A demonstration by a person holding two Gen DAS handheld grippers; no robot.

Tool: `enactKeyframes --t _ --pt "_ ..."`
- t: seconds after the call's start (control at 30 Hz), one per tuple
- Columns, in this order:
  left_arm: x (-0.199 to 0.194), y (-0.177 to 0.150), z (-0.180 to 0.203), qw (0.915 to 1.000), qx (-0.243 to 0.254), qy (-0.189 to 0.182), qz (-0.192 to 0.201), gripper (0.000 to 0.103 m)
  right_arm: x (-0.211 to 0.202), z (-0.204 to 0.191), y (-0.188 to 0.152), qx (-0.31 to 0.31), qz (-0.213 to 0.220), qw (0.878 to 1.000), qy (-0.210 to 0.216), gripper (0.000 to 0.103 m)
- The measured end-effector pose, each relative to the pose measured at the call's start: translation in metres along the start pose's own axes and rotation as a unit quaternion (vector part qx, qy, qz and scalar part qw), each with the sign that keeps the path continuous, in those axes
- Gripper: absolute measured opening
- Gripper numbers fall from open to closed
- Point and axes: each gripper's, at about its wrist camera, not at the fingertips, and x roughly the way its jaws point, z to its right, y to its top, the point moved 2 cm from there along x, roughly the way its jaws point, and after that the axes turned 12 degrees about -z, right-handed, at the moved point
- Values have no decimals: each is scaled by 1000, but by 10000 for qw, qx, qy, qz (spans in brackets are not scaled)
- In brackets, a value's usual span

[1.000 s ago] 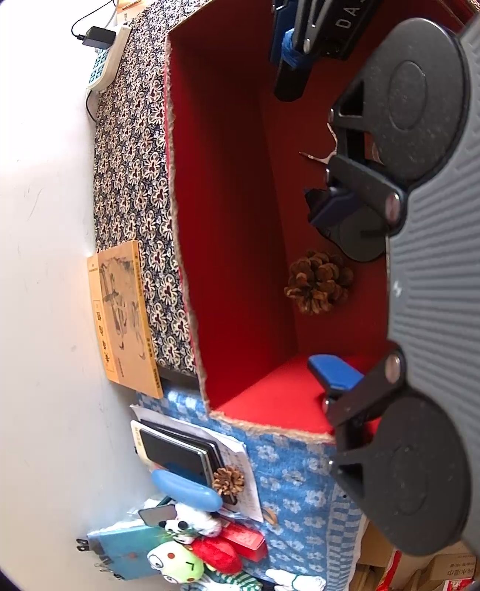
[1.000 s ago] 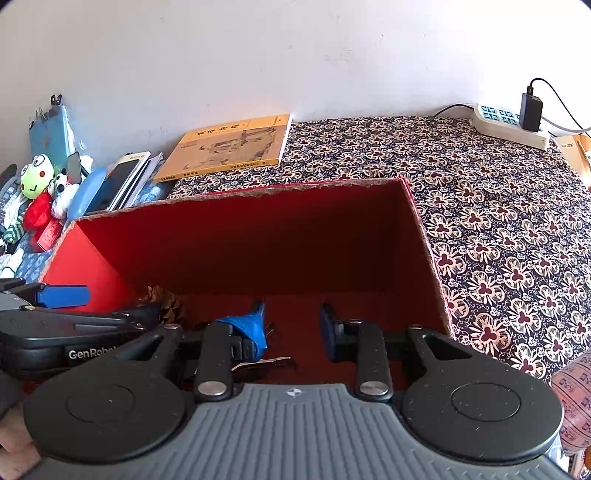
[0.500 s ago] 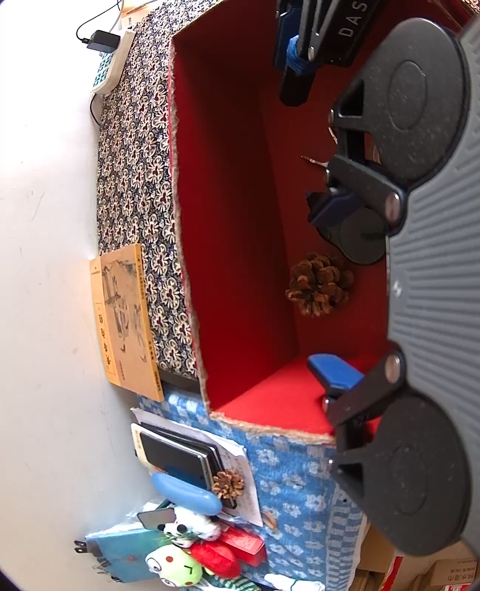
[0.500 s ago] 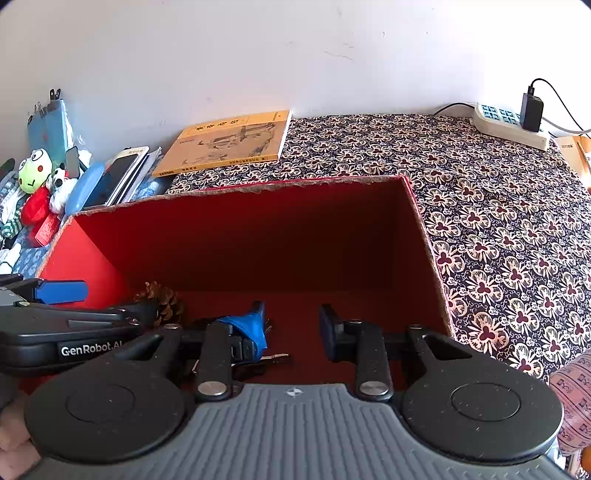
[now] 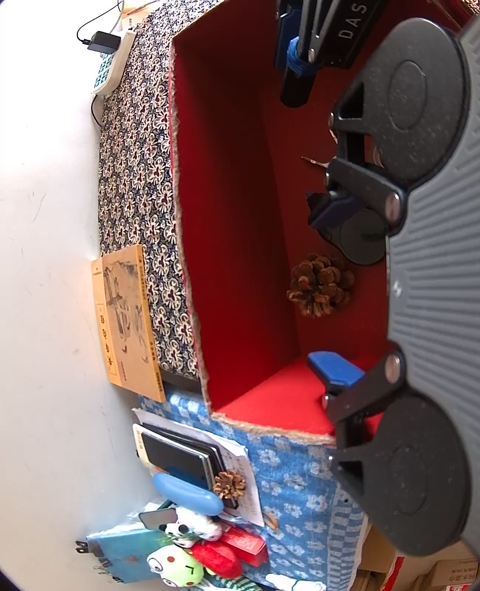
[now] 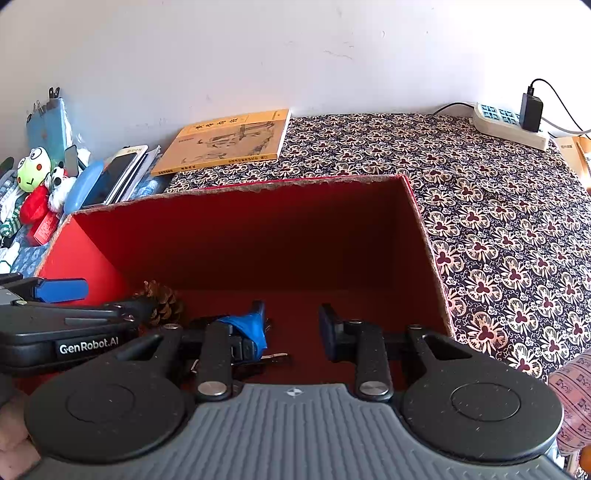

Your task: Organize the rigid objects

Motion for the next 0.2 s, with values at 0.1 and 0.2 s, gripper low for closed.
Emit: enactKeyframes --t 0.1,0.2 --pt "-1 -1 0 10000 -37 18 50 70 0 0 0 -1 -1 10000 0 13" --pt "-1 0 0 10000 -51 31 73 68 0 0 0 -1 0 10000 1 13"
